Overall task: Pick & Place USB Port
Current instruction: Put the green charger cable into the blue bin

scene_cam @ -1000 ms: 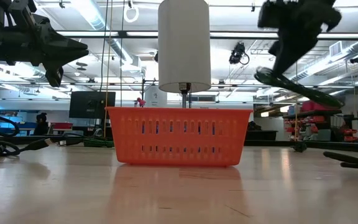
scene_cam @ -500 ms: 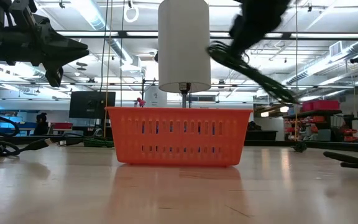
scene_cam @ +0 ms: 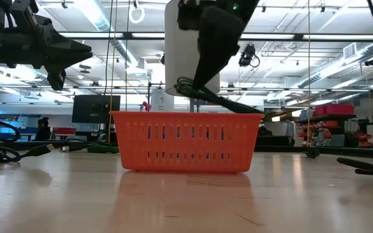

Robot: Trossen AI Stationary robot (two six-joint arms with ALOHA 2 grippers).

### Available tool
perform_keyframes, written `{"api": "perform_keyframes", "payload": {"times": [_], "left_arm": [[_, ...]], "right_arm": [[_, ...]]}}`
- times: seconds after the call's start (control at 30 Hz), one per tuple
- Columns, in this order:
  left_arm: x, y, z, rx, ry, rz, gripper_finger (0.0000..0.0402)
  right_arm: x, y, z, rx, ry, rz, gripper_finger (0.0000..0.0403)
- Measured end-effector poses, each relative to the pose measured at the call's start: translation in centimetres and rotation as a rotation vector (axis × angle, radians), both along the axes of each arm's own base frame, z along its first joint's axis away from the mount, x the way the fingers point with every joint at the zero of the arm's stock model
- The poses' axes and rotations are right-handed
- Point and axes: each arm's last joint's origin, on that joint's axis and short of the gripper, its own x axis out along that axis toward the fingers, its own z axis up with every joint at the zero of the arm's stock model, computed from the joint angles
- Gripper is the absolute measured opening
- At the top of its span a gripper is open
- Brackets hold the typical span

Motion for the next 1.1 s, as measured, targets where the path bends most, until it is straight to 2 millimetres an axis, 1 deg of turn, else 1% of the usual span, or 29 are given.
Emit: {"api": "perform_keyframes", "payload": {"times": [0.13, 0.23, 0.33, 0.47, 0.73, 1.1], "left_arm": [[0.0, 0.0, 0.0, 0.000, 0.001, 0.000, 0.0060], [0.0, 0.0, 0.0, 0.000, 0.001, 0.000, 0.0060], [0.0, 0.0, 0.0, 0.000, 0.001, 0.000, 0.0060], [0.0, 0.0, 0.0, 0.001, 0.001, 0.000, 0.0060], [0.0, 0.0, 0.0, 0.001, 0.001, 0.000, 0.0060], [0.0, 0.0, 0.0, 0.001, 0.001, 0.000, 0.0060]], "right_arm": [[0.4, -1.3, -0.4, 0.009, 0.024, -0.024, 0.0000], [0.5, -2.3, -0.2, 0.010, 0.030, -0.053, 0.0000], [0.7, -2.9, 0.1, 0.012, 0.014, -0.069, 0.0000], [0.9, -2.9, 0.1, 0.066, -0.002, -0.047, 0.0000], [1.0, -2.5, 0.2, 0.069, -0.018, -0.031, 0.0000], [2.4, -2.2, -0.8, 0.118, -0.077, 0.029, 0.0000]]}}
